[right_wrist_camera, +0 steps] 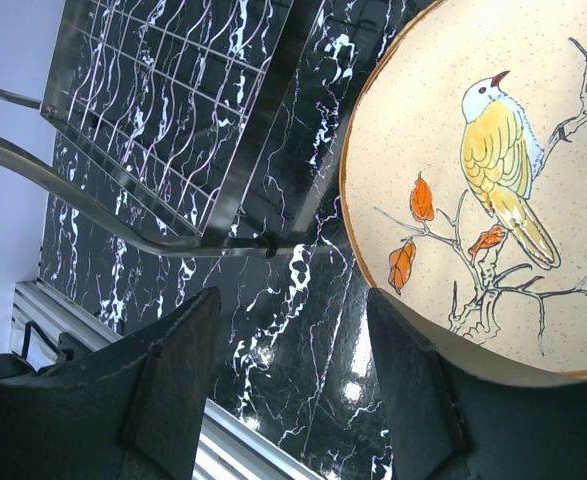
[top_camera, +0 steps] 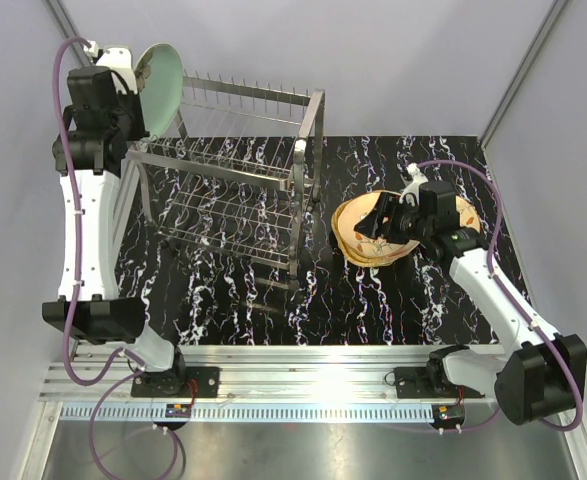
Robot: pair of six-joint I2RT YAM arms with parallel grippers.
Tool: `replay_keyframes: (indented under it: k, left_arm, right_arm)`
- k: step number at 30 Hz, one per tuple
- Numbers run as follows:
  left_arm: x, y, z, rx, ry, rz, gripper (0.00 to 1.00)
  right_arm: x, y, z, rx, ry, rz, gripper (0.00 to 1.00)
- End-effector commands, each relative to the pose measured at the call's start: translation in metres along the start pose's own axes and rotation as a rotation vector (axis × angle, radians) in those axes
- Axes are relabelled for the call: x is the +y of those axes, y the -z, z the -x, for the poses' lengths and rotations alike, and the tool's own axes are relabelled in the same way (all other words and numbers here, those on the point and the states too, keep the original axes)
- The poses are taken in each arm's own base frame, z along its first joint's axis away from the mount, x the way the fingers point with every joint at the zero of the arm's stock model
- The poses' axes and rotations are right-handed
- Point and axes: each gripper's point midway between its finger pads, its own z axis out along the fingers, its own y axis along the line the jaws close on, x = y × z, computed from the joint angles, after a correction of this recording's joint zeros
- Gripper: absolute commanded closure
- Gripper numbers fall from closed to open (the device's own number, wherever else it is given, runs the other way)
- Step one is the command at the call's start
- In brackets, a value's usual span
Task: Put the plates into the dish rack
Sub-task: Insert the plate into the dish rack
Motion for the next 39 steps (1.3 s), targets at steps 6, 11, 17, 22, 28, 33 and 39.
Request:
replay_keyframes:
  k: [6, 11, 17, 22, 28, 33, 39]
  left_arm:
    - [0.012, 0.025, 0.071, -0.275, 0.012, 0.027, 1.00]
    - [0.017, 0.025, 0.064, -0.265, 0.020, 0.053, 1.00]
    - [0.025, 0.035, 0.056, -0.291, 0.045, 0.094, 1.00]
    - [0.032, 0.040, 0.066, -0.319, 0.081, 0.100, 1.00]
    - [0.034, 0.041, 0.086, -0.344, 0.105, 0.093, 1.00]
    - [0.033, 0.039, 0.085, -0.342, 0.101, 0.088, 1.00]
    - [0.034, 0.031, 0.075, -0.319, 0.096, 0.093, 1.00]
  right_arm:
    - [0.009, -0.004, 0.011, -0.022, 0.033, 0.034, 0.33]
    - [0.007, -0.006, 0.009, -0.016, 0.028, 0.031, 0.32]
    - [0.005, -0.009, 0.009, -0.010, 0.025, 0.023, 0.33]
    - [0.005, -0.009, 0.009, -0.008, 0.023, 0.023, 0.33]
    - [0.004, -0.009, 0.009, -0.008, 0.026, 0.017, 0.33]
    - [0.003, -0.009, 0.010, -0.014, 0.028, 0.013, 0.33]
    - [0.002, -0.012, 0.007, -0.001, 0.023, 0.013, 0.33]
